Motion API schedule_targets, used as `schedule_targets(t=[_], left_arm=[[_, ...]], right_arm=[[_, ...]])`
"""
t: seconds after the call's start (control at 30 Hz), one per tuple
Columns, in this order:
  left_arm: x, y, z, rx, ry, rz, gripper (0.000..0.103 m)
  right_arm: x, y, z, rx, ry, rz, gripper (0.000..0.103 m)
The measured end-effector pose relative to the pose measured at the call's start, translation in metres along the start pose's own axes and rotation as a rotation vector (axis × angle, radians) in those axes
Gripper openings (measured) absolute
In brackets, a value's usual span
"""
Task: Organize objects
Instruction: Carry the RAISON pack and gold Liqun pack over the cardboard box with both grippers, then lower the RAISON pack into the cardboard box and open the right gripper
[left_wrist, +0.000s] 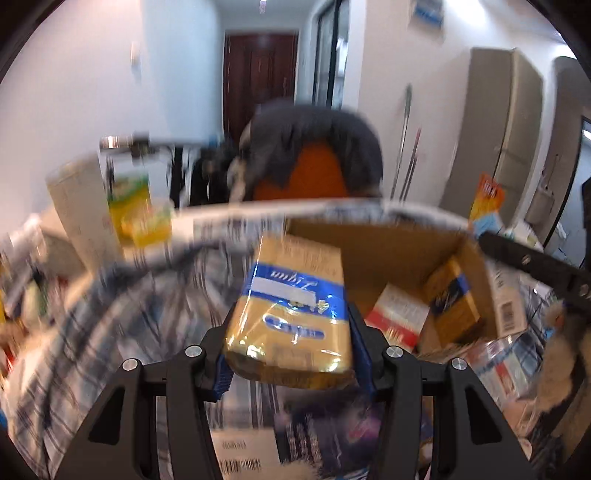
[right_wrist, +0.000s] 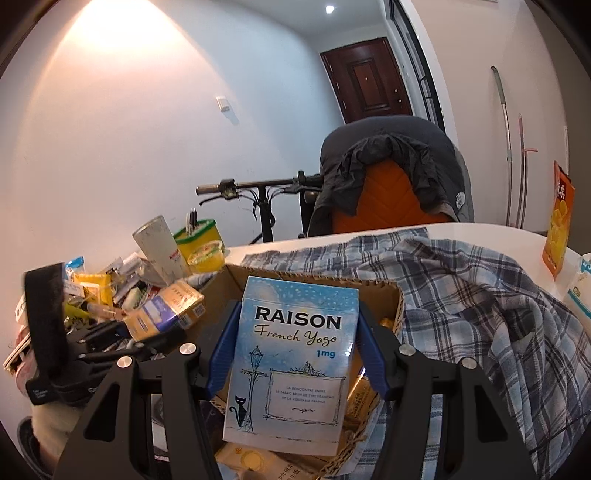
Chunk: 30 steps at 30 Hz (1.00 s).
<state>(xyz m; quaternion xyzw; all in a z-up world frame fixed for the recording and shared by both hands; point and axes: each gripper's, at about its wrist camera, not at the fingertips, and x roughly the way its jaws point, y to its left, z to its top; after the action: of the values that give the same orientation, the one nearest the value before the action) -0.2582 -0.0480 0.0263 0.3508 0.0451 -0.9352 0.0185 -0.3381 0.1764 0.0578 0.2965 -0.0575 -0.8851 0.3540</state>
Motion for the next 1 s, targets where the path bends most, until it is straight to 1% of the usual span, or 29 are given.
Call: schedule_targets(t=[0.07, 0.1, 0.2, 0.3, 0.4, 0.5, 0.6, 0.7, 0.83, 0.93, 0.97, 1.0], left_arm=[[-0.003, -0.001, -0.001, 0.011, -0.019, -0.007, 0.054], [-0.005, -0.002, -0.002, 0.017, -0.016, -0.011, 0.054], [-0.008, -0.005, -0.009, 0.005, 0.03, -0.074, 0.054], [-0.014, -0.01, -0.013, 0.018, 0.046, -0.083, 0.054], [-0.015, -0.009, -0.016, 0.008, 0.055, -0.098, 0.054], [-0.017, -0.01, -0.016, 0.008, 0.046, -0.102, 0.054], [-0.021, -0.014, -0.016, 0.029, 0.0, -0.076, 0.054], [-0.028, -0.016, -0.015, 0.034, -0.05, -0.069, 0.054], [-0.039, -0.012, -0.011, 0.011, -0.12, -0.074, 0.054], [-0.049, -0.008, -0.008, -0.013, -0.179, -0.08, 0.054], [-0.052, -0.007, -0.007, -0.022, -0.2, -0.083, 0.054], [-0.054, -0.006, -0.006, -0.025, -0.211, -0.083, 0.054]], right_arm=[[0.0, -0.001, 0.0, -0.002, 0.006, 0.001, 0.059], [0.0, -0.001, -0.001, -0.005, 0.003, -0.004, 0.059], [0.0, -0.001, -0.001, -0.025, 0.003, -0.036, 0.059], [0.004, -0.002, -0.002, -0.035, 0.015, -0.055, 0.059], [0.007, -0.008, -0.002, -0.045, 0.019, -0.099, 0.058], [0.005, -0.015, 0.0, -0.007, 0.001, -0.063, 0.058], [0.0, -0.011, 0.001, -0.03, -0.017, -0.082, 0.058], [-0.005, -0.005, 0.002, -0.04, -0.036, -0.066, 0.057], [-0.01, 0.001, 0.003, -0.051, -0.048, -0.054, 0.056], [-0.012, 0.003, 0.004, -0.054, -0.06, -0.063, 0.057], [-0.014, 0.003, 0.004, -0.051, -0.071, -0.071, 0.061], [-0.015, 0.003, 0.004, -0.048, -0.078, -0.075, 0.069]])
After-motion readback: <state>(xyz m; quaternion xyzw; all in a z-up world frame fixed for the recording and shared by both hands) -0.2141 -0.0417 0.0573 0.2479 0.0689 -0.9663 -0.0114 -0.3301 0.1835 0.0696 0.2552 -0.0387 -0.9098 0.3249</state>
